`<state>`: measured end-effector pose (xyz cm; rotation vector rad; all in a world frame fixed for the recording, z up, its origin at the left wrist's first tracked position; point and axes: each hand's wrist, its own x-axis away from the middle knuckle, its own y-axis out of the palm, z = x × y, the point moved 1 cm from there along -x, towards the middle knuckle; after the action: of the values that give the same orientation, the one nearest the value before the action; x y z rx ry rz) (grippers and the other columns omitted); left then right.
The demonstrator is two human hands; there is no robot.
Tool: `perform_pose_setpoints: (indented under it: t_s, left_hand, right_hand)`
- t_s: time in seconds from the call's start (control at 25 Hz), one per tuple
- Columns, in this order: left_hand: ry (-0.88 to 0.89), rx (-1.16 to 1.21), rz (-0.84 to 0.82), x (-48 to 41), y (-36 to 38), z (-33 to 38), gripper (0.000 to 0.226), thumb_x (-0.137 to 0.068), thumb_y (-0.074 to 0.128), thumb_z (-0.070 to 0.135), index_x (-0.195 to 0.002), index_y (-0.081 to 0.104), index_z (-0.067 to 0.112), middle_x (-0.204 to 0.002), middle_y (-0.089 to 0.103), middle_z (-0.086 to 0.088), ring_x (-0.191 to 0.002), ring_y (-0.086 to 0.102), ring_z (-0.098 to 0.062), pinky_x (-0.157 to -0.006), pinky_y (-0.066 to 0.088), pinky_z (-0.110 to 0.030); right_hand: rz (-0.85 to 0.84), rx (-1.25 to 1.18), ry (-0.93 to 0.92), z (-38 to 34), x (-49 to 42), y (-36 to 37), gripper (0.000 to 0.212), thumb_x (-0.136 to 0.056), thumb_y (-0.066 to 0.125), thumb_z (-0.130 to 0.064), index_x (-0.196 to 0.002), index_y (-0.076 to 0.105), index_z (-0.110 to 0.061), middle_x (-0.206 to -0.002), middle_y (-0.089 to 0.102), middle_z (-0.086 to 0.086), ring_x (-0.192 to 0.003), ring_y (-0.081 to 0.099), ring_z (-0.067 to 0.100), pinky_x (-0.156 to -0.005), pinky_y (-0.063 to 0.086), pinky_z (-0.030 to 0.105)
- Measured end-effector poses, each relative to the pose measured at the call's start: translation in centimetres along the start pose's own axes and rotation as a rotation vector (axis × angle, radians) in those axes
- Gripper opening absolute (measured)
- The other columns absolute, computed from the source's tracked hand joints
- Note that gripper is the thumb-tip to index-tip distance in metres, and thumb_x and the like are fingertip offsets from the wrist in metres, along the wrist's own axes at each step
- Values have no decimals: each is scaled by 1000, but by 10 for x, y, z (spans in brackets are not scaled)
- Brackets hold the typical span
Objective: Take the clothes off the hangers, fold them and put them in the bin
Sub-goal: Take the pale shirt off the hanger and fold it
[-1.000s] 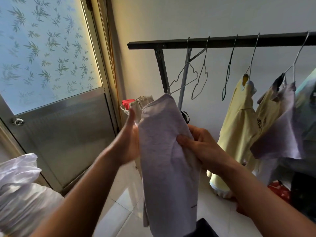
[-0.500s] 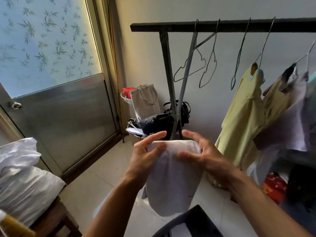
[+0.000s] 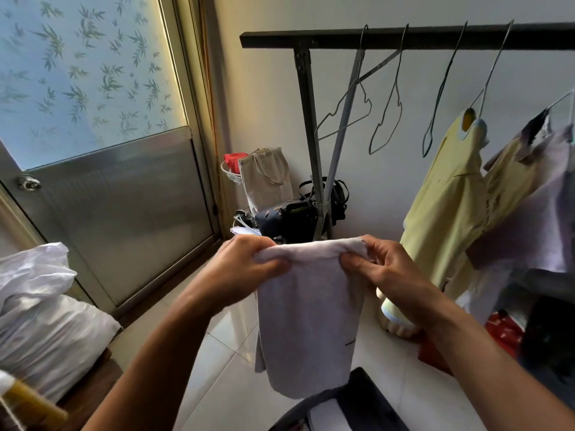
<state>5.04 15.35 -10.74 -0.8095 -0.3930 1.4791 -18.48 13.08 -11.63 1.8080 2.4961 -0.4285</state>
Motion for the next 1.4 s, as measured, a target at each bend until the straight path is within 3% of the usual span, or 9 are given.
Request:
perform_pose_setpoints:
  t_s: [0.24,0.32,0.44,0.6,0.76,0.88,0.96,1.2,1.4]
  left_hand:
    - [-327,1046,-8,0,23,-7,48,-78,65,42,-98,71,-1,-96,74,-16,-86,70,-24,-77,57,-31]
    - [-358,1039,-55,6,44,-16,61,-73,73,52,-105,69,0,-103,73,-17,-93,71,-28,-81,58,-37]
    - [-317,869,-87,11,57,-23,43,-71,82,35,-97,73,1,-99,74,-19,-90,69,-32,-76,57,-38]
    - [-278,909,-23,2,54,-18,37,-76,78,28,-90,70,-5,-91,73,-22,-77,68,-27,-66,56,-32]
    - [-279,822,30,-7,52,-12,26,-90,64,20,-102,68,-4,-92,73,-17,-79,67,-21,-68,56,-30]
    - [-327,680,308,-10,54,-19,11,-94,60,10,-104,63,8,-90,69,-7,-76,63,-13,-59,50,-15]
    - [-348,669,315,-4,62,-22,7,-95,59,13,-97,64,10,-85,67,-9,-72,61,-14,-58,50,-17]
    - [-591,1152,-44,13,103,-9,45,-96,49,40,-115,64,2,-110,72,-15,-103,69,-28,-91,56,-40]
    - [-648,1553,123,15,115,-8,60,-74,71,41,-118,60,2,-114,71,-15,-107,68,-32,-90,56,-44]
  right_hand:
    - [123,-242,91,-1,-13,12,17,-97,53,-22,-106,67,-15,-96,72,1,-90,65,11,-76,51,25]
    - [209,-188,97,-2,-19,15,18,-98,53,-24,-104,67,-15,-96,72,3,-91,65,15,-83,53,33]
    - [262,-230,133,-3,-24,11,20,-98,53,-27,-100,67,-12,-89,70,4,-85,64,17,-76,54,31]
    - [21,-539,299,9,-7,7,53,-77,66,-48,-110,67,-6,-103,73,13,-94,71,23,-78,59,33]
    - [133,-490,342,19,-1,15,23,-84,69,-16,-106,68,-6,-99,75,14,-92,72,23,-77,59,32]
    - [281,-491,344,24,-8,12,21,-86,69,-19,-103,70,-6,-99,75,13,-95,72,25,-87,57,39]
    - [369,-422,312,29,-10,13,20,-85,71,-23,-101,71,-11,-100,75,7,-99,70,24,-95,53,43]
    - [329,-474,367,43,-1,43,28,-77,69,-41,-96,71,-21,-98,76,4,-95,71,27,-88,55,49]
    - [221,-1002,550,52,8,60,35,-92,55,-28,-116,60,-4,-107,72,16,-95,72,28,-77,60,38]
